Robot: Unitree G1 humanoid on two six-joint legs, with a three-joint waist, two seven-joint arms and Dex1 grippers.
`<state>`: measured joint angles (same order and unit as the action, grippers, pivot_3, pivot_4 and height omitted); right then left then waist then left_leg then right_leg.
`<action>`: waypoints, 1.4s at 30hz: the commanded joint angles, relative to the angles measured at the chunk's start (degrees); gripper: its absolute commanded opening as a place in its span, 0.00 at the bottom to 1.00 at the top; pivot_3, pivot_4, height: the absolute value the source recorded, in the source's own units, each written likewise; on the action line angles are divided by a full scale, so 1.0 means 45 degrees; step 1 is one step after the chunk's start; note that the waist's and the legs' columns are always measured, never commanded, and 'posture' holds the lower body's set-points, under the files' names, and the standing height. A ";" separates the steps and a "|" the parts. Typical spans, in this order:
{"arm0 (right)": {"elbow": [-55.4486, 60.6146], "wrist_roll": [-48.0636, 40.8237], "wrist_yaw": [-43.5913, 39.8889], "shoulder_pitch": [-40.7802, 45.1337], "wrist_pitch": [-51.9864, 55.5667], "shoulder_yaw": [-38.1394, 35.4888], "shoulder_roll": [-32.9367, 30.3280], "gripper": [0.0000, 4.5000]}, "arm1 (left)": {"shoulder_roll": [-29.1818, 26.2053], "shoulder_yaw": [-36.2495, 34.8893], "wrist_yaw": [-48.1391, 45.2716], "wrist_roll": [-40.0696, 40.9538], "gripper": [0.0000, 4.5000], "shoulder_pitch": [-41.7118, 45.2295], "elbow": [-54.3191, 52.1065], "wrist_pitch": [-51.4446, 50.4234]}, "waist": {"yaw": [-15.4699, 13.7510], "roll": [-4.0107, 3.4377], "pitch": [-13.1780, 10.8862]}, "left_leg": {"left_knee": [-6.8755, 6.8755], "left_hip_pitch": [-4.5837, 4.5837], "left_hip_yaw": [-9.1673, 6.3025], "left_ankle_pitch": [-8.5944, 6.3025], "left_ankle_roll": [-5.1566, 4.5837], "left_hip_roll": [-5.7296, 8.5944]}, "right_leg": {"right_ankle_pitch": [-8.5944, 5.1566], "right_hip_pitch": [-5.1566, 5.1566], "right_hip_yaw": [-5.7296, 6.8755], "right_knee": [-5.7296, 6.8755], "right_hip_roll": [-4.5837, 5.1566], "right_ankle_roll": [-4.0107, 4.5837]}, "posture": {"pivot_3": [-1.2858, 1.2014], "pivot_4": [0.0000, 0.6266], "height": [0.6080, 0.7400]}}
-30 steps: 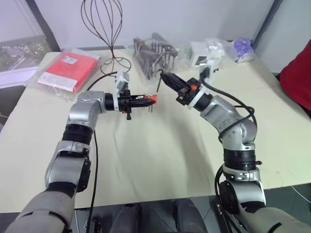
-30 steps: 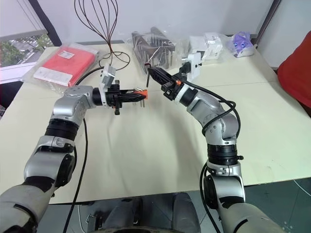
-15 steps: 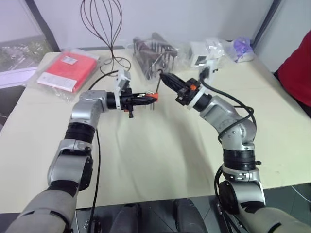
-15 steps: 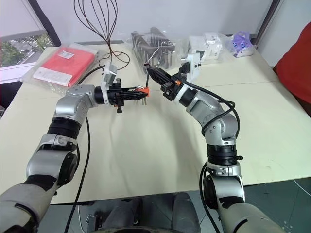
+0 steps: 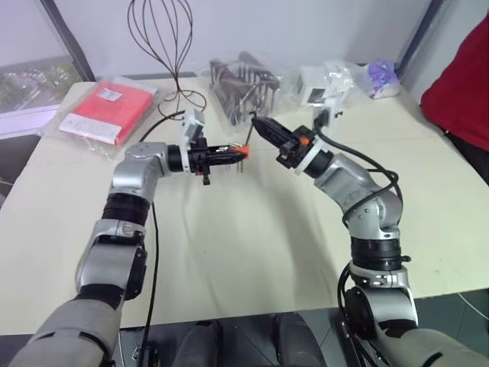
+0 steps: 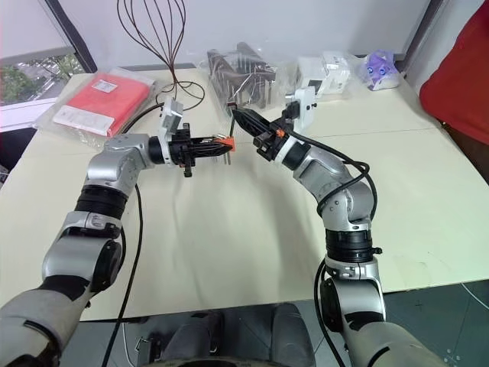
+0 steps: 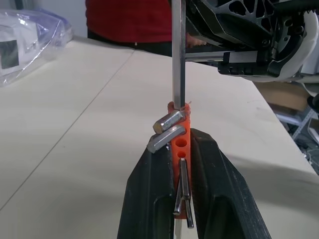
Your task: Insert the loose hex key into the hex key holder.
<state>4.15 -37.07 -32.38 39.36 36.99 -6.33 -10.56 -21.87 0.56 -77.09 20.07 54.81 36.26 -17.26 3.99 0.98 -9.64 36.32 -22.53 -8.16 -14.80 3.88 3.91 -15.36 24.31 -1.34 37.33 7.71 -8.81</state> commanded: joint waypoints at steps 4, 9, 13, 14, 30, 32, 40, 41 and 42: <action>-0.0272 0.0296 -0.0561 -0.0097 -0.0079 0.0513 -0.0421 0.00 | -0.0074 -0.0044 -0.0228 0.0258 0.00 0.0468 -0.1197 0.0179 | -0.0001 0.0000 0.0000 | 0.0001 0.0000 0.0000 0.0000 0.0000 0.0000 | 0.0000 0.0000 -0.0001 0.0000 0.0000 0.0000 | 0.52 0.24 1.00; -0.0604 0.0370 -0.0776 0.0078 -0.0215 0.0559 -0.0567 0.00 | -0.0024 -0.0149 -0.0118 0.0277 0.00 0.0483 -0.1317 0.0127 | 0.0002 0.0000 0.0000 | 0.0001 0.0000 0.0001 0.0000 0.0000 0.0000 | 0.0000 0.0000 -0.0001 0.0000 0.0000 0.0000 | 0.52 0.24 1.00; -0.0634 0.0337 -0.0782 0.0088 -0.0278 0.0517 -0.0537 0.00 | 0.0012 -0.0317 0.0176 0.0315 0.00 0.0503 -0.1197 0.0095 | -0.0003 0.0000 0.0000 | 0.0001 0.0000 0.0000 0.0000 0.0000 0.0000 | 0.0000 0.0000 0.0000 0.0000 0.0000 0.0000 | 0.52 0.24 1.00; -0.0620 0.0331 -0.0757 0.0076 -0.0301 0.0508 -0.0515 0.00 | 0.0016 -0.0352 0.0233 0.0323 0.00 0.0517 -0.1149 0.0104 | -0.0004 0.0000 0.0000 | 0.0001 0.0000 0.0000 0.0000 0.0000 0.0000 | 0.0000 0.0000 0.0000 0.0000 0.0000 0.0000 | 0.52 0.24 1.00; -0.0429 0.0120 -0.0147 0.0657 -0.0860 -0.0072 -0.0433 0.87 | -0.0026 0.0320 0.0205 -0.0533 0.00 0.0003 -0.0460 0.1080 | -0.0005 0.0000 0.0000 | 0.0000 0.0000 0.0001 0.0000 0.0000 0.0000 | 0.0000 0.0000 0.0000 -0.0001 0.0001 0.0000 | 0.52 0.24 1.00; 0.0032 -0.0159 -0.0463 0.0547 -0.0563 0.0117 -0.0542 0.87 | 0.0024 0.0291 0.0203 -0.0560 0.00 0.0022 -0.0349 0.1138 | -0.0003 0.0001 0.0000 | 0.0000 0.0000 0.0001 0.0000 0.0000 0.0000 | 0.0000 0.0000 0.0000 -0.0001 0.0001 0.0000 | 0.52 0.24 1.00; 0.0936 -0.0576 -0.0683 0.0097 0.0160 0.0511 -0.0539 0.24 | 0.0107 0.0263 0.0163 -0.0642 0.00 0.0097 -0.0213 0.1249 | -0.0009 0.0001 0.0000 | 0.0002 -0.0001 0.0000 0.0000 0.0000 0.0000 | 0.0000 -0.0001 0.0000 -0.0001 0.0000 0.0000 | 0.52 0.24 1.00; 0.0959 -0.0581 -0.0682 0.0078 0.0224 0.0544 -0.0554 0.15 | 0.0104 0.0259 0.0163 -0.0644 0.00 0.0103 -0.0202 0.1252 | -0.0007 0.0001 0.0000 | 0.0002 -0.0001 0.0001 0.0000 0.0000 0.0001 | 0.0000 -0.0001 0.0000 -0.0001 0.0001 0.0000 | 0.52 0.24 1.00; 0.0979 -0.0594 -0.0675 0.0061 0.0278 0.0551 -0.0565 0.15 | 0.0102 0.0254 0.0170 -0.0645 0.00 0.0114 -0.0189 0.1253 | -0.0003 0.0001 0.0000 | 0.0002 -0.0001 0.0001 0.0000 0.0000 0.0001 | 0.0000 -0.0001 0.0000 -0.0001 0.0001 0.0000 | 0.52 0.24 1.00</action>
<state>5.66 -38.56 -35.22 39.34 38.30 -3.91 -12.86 -21.19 2.13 -76.06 16.83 54.16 36.04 -12.48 3.97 0.99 -9.64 36.32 -22.54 -8.16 -14.80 3.88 3.91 -15.36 24.31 -1.34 37.33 7.71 -8.81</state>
